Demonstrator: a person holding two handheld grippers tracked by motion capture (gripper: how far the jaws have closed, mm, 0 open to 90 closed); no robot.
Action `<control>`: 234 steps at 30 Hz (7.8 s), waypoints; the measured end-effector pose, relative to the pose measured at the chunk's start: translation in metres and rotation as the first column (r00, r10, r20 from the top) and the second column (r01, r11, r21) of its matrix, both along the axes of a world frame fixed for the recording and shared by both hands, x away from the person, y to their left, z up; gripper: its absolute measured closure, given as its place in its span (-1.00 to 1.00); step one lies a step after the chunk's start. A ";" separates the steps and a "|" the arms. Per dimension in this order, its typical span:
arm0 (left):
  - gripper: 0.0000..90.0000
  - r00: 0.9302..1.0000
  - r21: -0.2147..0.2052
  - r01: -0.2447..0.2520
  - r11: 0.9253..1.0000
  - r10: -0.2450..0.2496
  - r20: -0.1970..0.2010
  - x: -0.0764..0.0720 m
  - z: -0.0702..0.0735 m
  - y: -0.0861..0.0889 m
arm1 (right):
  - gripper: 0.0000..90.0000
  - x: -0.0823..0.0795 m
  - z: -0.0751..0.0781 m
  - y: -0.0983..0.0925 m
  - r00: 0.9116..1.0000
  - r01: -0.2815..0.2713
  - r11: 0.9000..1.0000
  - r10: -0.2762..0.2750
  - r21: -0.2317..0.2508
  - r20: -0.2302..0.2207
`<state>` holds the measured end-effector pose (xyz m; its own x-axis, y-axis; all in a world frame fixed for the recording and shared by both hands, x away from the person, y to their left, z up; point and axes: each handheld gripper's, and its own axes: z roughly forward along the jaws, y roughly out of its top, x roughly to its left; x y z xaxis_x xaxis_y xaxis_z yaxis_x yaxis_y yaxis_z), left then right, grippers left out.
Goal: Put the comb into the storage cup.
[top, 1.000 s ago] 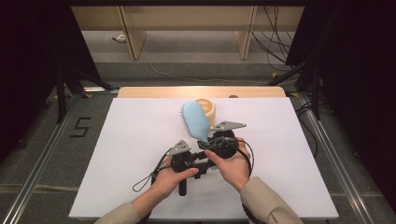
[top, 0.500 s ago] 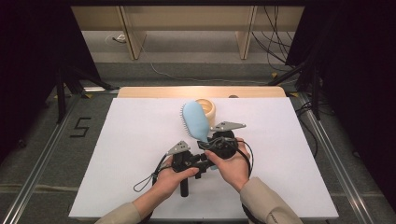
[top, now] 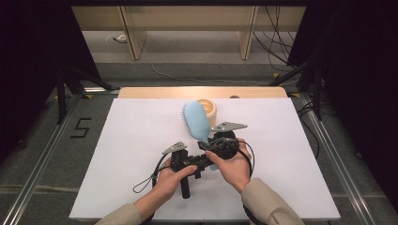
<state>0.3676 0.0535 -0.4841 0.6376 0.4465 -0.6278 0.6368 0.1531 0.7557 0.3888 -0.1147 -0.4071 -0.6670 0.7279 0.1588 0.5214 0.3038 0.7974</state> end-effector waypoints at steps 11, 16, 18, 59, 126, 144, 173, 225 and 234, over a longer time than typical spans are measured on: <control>0.45 1.000 -0.043 0.008 0.999 -0.008 -0.011 0.000 -0.001 0.002 | 0.54 0.001 0.001 0.000 1.000 -0.007 1.000 0.007 0.010 -0.002; 0.45 1.000 -0.050 0.012 0.999 -0.012 -0.008 0.000 -0.001 0.002 | 0.51 0.001 0.002 0.000 1.000 -0.011 1.000 0.011 0.006 0.005; 0.45 1.000 -0.052 0.012 0.999 -0.012 -0.007 0.000 -0.001 0.002 | 0.48 0.001 0.002 0.000 1.000 -0.011 1.000 0.011 0.006 0.006; 0.45 1.000 -0.061 0.013 0.998 -0.012 0.005 0.000 0.000 0.004 | -0.64 0.001 0.015 -0.015 0.999 -0.032 0.998 0.031 0.061 0.027; 0.45 0.999 -0.049 0.031 0.998 -0.031 0.010 -0.002 0.000 0.003 | -0.83 0.051 0.080 0.025 0.997 -0.020 0.996 0.014 0.082 0.079; 0.45 0.999 -0.044 0.039 0.998 -0.038 0.016 -0.003 0.000 0.002 | -0.83 0.054 0.077 0.032 0.998 -0.020 0.998 0.017 0.058 0.062; 0.45 0.999 -0.038 0.040 0.998 -0.040 0.020 -0.003 0.000 0.001 | -0.83 0.058 0.072 0.039 0.999 -0.029 0.999 0.028 0.035 0.037; 0.45 0.998 -0.019 0.049 0.999 -0.048 0.033 -0.004 0.000 0.000 | -0.51 0.062 0.067 0.042 0.998 -0.051 0.999 0.051 0.016 -0.034; 0.45 0.998 -0.010 0.048 0.999 -0.047 0.044 -0.004 0.000 0.000 | -0.44 0.061 0.068 0.042 0.997 -0.056 0.998 0.057 0.023 -0.042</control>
<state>0.3634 0.0536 -0.4840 0.6845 0.4083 -0.6039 0.6103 0.1321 0.7811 0.4495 -0.0728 -0.3386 -0.6994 0.6851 0.2037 0.5377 0.3165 0.7815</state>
